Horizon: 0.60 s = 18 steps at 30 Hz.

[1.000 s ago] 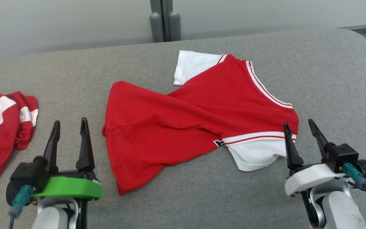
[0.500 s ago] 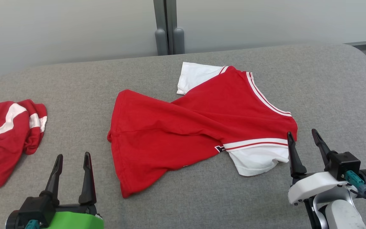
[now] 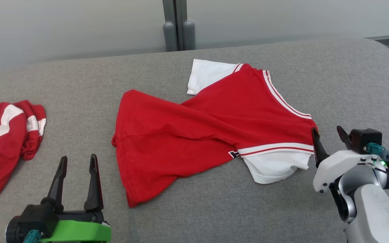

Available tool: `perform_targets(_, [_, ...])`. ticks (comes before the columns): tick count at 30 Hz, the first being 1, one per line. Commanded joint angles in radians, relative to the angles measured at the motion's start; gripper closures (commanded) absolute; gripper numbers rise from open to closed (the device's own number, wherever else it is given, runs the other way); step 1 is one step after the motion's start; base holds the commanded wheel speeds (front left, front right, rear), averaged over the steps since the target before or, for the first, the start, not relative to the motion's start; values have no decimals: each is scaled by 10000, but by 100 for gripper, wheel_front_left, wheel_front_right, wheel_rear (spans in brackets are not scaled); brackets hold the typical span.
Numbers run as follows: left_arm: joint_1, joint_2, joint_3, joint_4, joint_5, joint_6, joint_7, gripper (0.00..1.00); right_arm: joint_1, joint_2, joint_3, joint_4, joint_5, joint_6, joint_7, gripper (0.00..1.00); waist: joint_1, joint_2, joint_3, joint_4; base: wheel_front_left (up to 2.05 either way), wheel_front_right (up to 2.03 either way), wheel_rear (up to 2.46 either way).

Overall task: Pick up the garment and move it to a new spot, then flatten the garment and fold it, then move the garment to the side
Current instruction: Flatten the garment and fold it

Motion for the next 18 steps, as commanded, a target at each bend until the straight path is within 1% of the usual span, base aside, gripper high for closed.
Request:
perform_targets(1, [-229,-2,18,-71,153,-42,-3,0,-294,-59,-183,295,2,-14,304,0,0,0,227,78,0,0,0])
perform_targets(3, [-336,-5,-15,-105,179,-57,-3,0,-629,-65,-377,737,-55,-14,724,0,0,0,379,141,0,0,0])
perform_targets(7, [-536,-11,-83,-126,196,-68,-3,0,-1162,-67,-746,1551,-194,-14,1207,0,0,0,696,278,0,0,0])
perform_targets(11, [-767,-12,-95,-105,200,-74,-3,0,-1620,-61,-1047,2244,-113,-14,1341,0,0,0,1008,439,0,0,0])
perform_targets(18, [-1055,52,-211,-126,181,-80,-3,0,-2163,-106,-933,3111,177,-14,1310,0,0,0,1367,587,0,0,0])
